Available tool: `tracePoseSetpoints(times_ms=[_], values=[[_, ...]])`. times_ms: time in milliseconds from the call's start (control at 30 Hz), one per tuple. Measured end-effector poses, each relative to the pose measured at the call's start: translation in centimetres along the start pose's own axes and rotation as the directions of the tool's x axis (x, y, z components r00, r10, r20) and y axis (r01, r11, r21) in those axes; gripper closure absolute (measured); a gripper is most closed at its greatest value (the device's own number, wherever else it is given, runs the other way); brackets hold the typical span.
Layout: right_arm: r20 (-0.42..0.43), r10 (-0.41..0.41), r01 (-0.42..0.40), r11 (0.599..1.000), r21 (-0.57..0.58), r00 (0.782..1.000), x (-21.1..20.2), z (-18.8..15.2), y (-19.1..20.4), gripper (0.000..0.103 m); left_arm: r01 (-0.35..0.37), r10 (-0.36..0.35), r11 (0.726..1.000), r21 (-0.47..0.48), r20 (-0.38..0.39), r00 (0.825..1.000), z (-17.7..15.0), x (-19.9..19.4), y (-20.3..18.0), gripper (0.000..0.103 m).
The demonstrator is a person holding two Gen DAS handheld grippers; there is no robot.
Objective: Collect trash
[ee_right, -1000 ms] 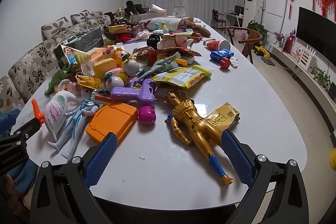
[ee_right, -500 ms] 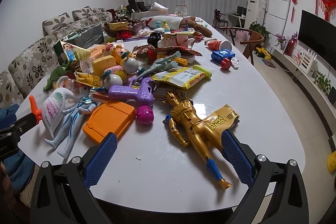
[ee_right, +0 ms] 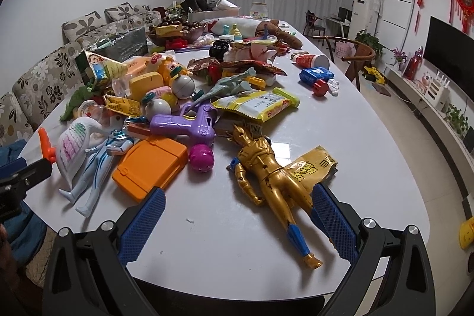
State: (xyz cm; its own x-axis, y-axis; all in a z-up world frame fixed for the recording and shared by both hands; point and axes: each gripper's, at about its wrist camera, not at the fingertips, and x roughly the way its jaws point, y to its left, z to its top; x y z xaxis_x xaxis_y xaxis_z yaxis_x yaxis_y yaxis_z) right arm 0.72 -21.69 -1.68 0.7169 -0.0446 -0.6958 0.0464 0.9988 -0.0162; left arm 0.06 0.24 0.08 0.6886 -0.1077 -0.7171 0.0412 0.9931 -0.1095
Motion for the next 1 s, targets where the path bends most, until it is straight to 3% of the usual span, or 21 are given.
tracePoseSetpoints(times_ms=[300, 433, 533, 567, 633, 767, 867, 900, 967, 1000], values=[[-0.011, 0.016, -0.016, 1.0, -0.009, 1.0, 0.2, 0.0, 0.3, 0.005, -0.051, 0.049, 0.997, 0.053, 0.03, 0.998, 0.1, -0.4, -0.6, 0.007], [-0.043, 0.069, -0.07, 0.997, -0.024, 0.997, 0.5, 0.5, -0.3, 0.005, -0.055, 0.052, 0.995, 0.078, 0.044, 0.998, 0.4, -0.6, -0.9, 0.007], [-0.107, 0.177, -0.185, 0.98, -0.075, 0.978, 1.2, 1.3, -0.8, 0.005, -0.058, 0.055, 0.995, 0.077, 0.048, 0.997, 0.7, -0.7, -0.4, 0.007], [-0.143, 0.242, -0.257, 0.961, -0.1, 0.96, 1.6, 1.9, -1.1, 0.005, -0.056, 0.053, 0.996, 0.072, 0.046, 0.998, 0.8, -0.7, -0.2, 0.007], [-0.201, 0.283, -0.313, 0.939, -0.143, 0.938, 2.7, 2.6, -1.3, 0.005, -0.054, 0.051, 0.997, 0.061, 0.04, 0.998, 0.9, -0.4, 0.1, 0.007], [-0.326, 0.212, -0.295, 0.927, -0.231, 0.921, 6.5, 3.9, -1.7, 0.005, -0.054, 0.053, 0.998, 0.039, 0.027, 0.998, 1.0, 0.2, 0.8, 0.007], [-0.408, 0.224, -0.318, 0.931, -0.18, 0.885, 8.9, 4.0, -3.0, 0.005, -0.063, 0.062, 0.997, 0.042, 0.019, 0.998, 1.1, 0.6, 1.0, 0.007], [-0.435, 0.231, -0.328, 0.931, -0.162, 0.87, 9.7, 3.9, -3.3, 0.01, -0.065, 0.065, 0.997, 0.045, 0.02, 0.998, 1.1, 0.5, 0.9, 0.007], [-0.425, 0.199, -0.322, 0.916, -0.239, 0.883, 9.8, 3.6, -3.1, 0.018, -0.069, 0.068, 0.996, 0.051, 0.022, 0.997, 1.1, 0.6, 1.1, 0.007], [-0.42, 0.211, -0.343, 0.901, -0.267, 0.882, 9.6, 3.5, -2.9, 0.03, -0.069, 0.068, 0.996, 0.053, 0.02, 0.997, 1.2, 0.7, 1.1, 0.007]])
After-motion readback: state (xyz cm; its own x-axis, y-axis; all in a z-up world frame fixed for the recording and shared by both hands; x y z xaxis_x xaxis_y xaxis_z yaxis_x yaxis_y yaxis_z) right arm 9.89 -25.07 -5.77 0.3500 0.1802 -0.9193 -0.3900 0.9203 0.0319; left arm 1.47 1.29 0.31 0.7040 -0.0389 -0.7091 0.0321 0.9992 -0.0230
